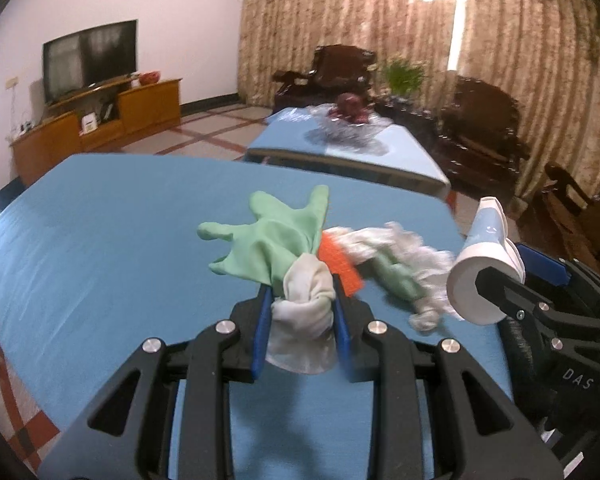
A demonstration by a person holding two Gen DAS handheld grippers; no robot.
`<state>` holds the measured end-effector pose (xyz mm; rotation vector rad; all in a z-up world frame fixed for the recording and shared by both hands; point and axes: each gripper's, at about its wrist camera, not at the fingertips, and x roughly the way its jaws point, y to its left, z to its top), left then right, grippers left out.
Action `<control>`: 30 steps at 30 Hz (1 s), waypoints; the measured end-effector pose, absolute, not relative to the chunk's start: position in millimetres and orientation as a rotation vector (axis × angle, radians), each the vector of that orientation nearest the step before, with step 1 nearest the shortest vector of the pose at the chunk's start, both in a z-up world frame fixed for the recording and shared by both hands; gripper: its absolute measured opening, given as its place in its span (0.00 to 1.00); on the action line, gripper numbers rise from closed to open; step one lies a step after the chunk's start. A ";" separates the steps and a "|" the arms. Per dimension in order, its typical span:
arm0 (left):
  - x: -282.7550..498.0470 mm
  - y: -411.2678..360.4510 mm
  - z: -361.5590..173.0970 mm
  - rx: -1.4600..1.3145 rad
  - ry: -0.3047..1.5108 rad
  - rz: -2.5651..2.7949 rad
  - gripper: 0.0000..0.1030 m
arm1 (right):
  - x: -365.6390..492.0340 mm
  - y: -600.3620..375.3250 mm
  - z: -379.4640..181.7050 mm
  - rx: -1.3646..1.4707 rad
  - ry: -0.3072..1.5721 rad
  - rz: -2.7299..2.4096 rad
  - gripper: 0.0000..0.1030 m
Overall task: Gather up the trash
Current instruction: 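Carry the glove and paper cup over the bin and open both grippers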
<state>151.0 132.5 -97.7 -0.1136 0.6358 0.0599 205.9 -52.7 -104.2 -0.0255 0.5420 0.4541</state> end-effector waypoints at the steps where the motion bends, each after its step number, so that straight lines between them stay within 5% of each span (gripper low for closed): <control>1: 151.2 124.3 -93.8 -0.109 0.630 0.041 0.26 | 205.2 -57.1 -101.6 -0.023 0.538 0.446 0.69; 30: 184.7 -107.0 -86.3 0.009 0.603 -0.438 0.26 | 164.7 -268.5 -91.1 0.069 0.507 -0.003 0.69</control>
